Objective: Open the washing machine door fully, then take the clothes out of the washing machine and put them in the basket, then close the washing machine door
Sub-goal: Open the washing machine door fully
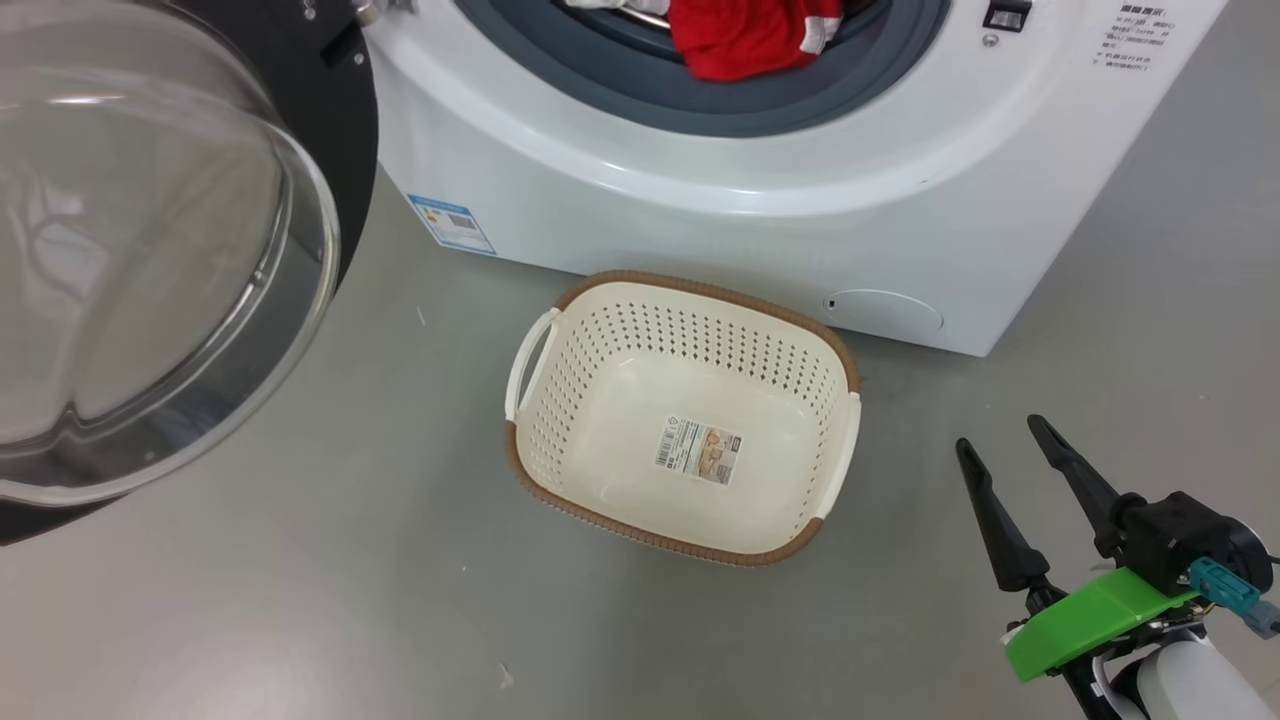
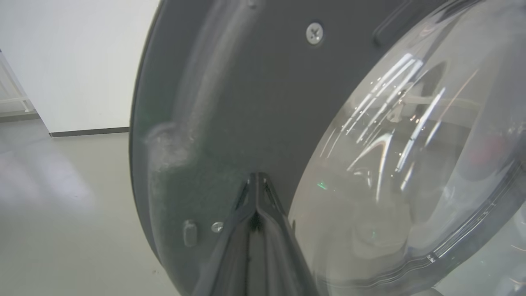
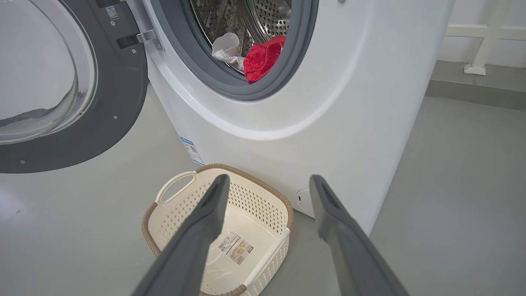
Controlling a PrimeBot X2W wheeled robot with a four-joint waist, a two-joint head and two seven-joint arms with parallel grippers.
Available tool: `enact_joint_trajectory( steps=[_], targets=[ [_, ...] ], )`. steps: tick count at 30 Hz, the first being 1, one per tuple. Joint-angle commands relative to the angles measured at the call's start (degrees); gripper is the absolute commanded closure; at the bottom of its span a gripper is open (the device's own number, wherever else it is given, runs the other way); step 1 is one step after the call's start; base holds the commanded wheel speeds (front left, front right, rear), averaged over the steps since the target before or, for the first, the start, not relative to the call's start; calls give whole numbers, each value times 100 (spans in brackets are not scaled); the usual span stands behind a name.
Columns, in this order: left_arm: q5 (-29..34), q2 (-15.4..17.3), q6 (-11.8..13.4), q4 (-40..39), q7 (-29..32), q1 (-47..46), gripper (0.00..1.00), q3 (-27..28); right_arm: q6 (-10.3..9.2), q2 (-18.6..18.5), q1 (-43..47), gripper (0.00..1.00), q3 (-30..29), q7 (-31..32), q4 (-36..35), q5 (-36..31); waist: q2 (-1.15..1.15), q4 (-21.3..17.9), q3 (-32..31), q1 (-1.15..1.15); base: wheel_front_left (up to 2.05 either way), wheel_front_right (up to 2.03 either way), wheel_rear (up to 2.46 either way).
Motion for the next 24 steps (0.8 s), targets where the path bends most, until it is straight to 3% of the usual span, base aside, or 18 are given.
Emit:
enact_joint_trajectory(
  steps=[1, 13, 19, 20, 21, 22, 23, 24],
  targets=[
    [-26, 322, -51, -165, -28, 63, 100, 186, 36, -25, -48, 0, 111, -54, -102, -18, 0, 15, -96, 0, 0, 0, 0],
    [-242, 33, -166, -473, -28, 492, 100, 227, 36, 44, 59, 0, 139, -54, -70, 23, 0, 17, -456, 0, 0, 0, 0],
    [-558, -80, -172, -759, -28, 814, 100, -173, 36, 79, 132, 0, 139, -54, -52, 48, 0, 19, -652, 0, 0, 0, 0],
    [-598, -90, -172, -819, -28, 885, 89, -249, 36, 86, 147, 0, 139, -54, -49, 52, 0, 17, -681, 0, 0, 0, 0],
    [-651, -107, -172, -879, -28, 949, 66, -318, 36, 92, 159, 0, 140, -54, -47, 56, 0, 13, -714, 0, 0, 0, 0],
    [-705, -122, -172, -1006, -28, 1084, 31, -399, 36, 107, 186, 0, 144, -54, -46, 63, 0, 1, -775, 0, 0, 0, 0],
    [-722, -137, -172, -1071, -28, 1146, 7, -433, 36, 114, 198, 0, 143, -54, -50, 64, 0, -6, -809, 0, 0, 0, 0],
    [-743, -159, -172, -1142, -28, 1208, 0, -461, 36, 124, 213, 0, 145, -54, -52, 68, 0, -16, -846, 0, 0, 0, 0]
  ],
)
